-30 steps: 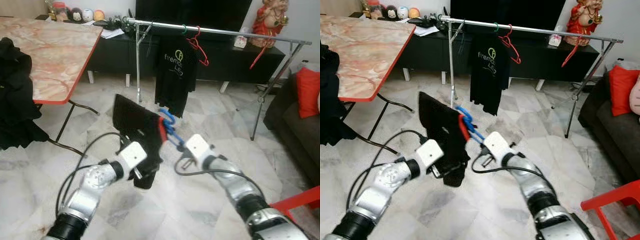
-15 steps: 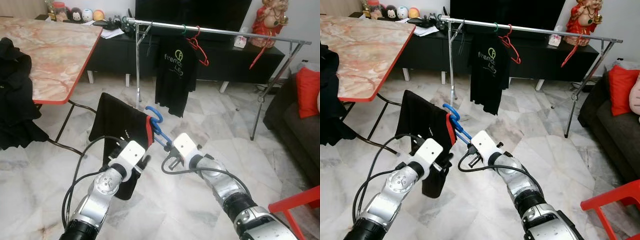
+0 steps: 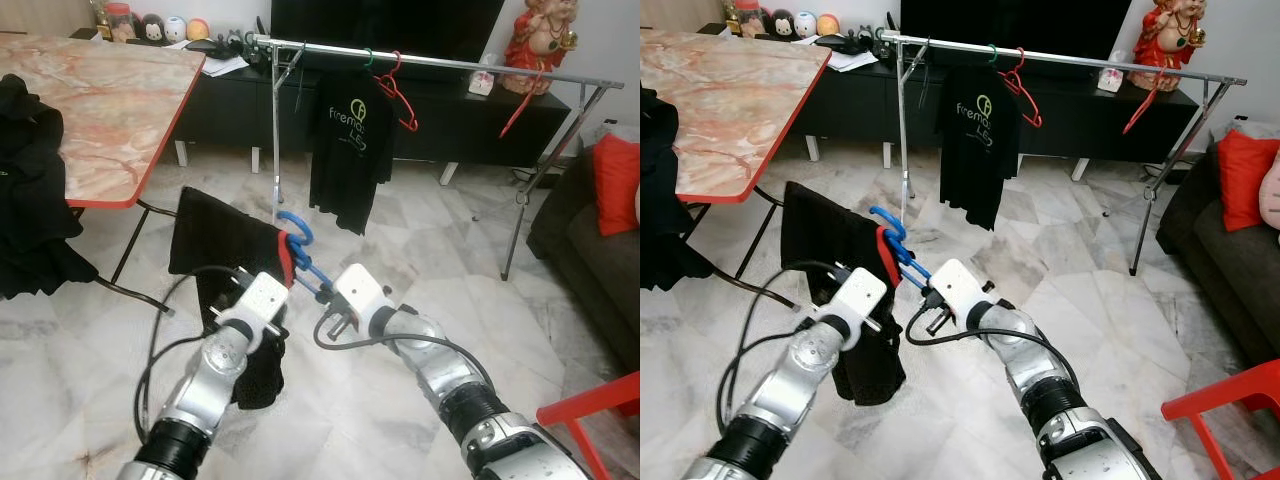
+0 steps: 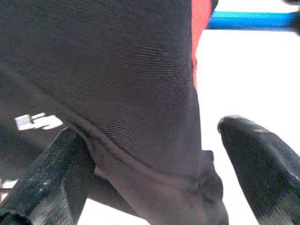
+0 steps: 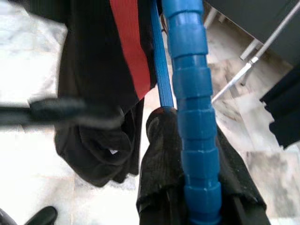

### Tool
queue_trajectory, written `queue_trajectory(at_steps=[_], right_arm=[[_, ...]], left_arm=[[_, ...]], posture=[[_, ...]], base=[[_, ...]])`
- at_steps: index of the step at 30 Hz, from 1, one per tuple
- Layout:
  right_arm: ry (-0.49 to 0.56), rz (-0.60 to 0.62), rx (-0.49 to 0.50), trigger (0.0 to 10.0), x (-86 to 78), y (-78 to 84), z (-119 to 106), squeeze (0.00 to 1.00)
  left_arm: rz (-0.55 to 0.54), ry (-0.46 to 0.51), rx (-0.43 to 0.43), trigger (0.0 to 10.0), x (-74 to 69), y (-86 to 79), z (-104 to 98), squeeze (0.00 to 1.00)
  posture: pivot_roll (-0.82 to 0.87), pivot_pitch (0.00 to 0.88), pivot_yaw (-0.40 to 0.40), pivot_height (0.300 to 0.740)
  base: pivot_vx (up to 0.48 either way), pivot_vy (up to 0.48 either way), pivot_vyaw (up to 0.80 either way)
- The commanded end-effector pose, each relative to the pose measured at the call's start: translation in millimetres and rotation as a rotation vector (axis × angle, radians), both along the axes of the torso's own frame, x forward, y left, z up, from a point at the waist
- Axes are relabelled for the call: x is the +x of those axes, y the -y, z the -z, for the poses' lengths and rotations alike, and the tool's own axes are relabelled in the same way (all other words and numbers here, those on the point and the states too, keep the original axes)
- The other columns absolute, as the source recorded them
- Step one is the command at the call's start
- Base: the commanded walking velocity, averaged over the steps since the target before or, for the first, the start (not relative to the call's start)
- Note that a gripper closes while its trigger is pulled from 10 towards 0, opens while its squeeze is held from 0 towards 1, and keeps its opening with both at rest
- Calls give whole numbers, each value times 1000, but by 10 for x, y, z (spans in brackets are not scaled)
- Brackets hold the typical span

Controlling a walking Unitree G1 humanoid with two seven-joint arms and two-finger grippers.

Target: Hang hanger

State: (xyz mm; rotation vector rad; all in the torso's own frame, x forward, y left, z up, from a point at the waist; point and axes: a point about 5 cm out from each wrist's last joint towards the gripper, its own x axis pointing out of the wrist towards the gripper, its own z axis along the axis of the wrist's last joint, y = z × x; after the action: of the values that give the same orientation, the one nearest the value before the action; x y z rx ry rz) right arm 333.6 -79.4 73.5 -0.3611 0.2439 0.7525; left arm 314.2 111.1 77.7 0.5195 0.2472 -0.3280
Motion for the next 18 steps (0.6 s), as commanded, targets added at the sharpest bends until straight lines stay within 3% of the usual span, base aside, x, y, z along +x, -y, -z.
queue_trajectory(at_steps=[1,2,3,4,6,7,18], right_arm=[[31,4,25,0,24,5,-86,0],[31,4,24,0,24,7,-88,0],[31,4,24,0,24,7,-88,0],[32,5,24,0,27,14,-96,0],[33,5,24,0,29,18,-101,0],[33,4,19,0,31,31,-103,0],[27,4,12,0,20,41,-95,0]], left_arm=[[3,-19,-18,10000,21,35,-4,0],[-2,-20,-12,9255,25,35,1,0],[-2,-20,-12,9255,25,35,1,0],[-16,-17,-2,863,30,28,5,0],[-24,-14,1,863,33,23,5,0],[-27,-11,9,0,38,16,5,0],[-15,17,94,0,56,-36,2,0]], posture=[[-13,0,-123,740],[-14,0,-123,740],[-14,0,-123,740],[-15,0,-123,740],[-15,0,-123,740],[-14,0,-126,740],[-10,0,-126,740]], base=[[0,0,0],[0,0,0],[0,0,0],[0,0,0],[0,0,0],[0,0,0],[0,0,0]])
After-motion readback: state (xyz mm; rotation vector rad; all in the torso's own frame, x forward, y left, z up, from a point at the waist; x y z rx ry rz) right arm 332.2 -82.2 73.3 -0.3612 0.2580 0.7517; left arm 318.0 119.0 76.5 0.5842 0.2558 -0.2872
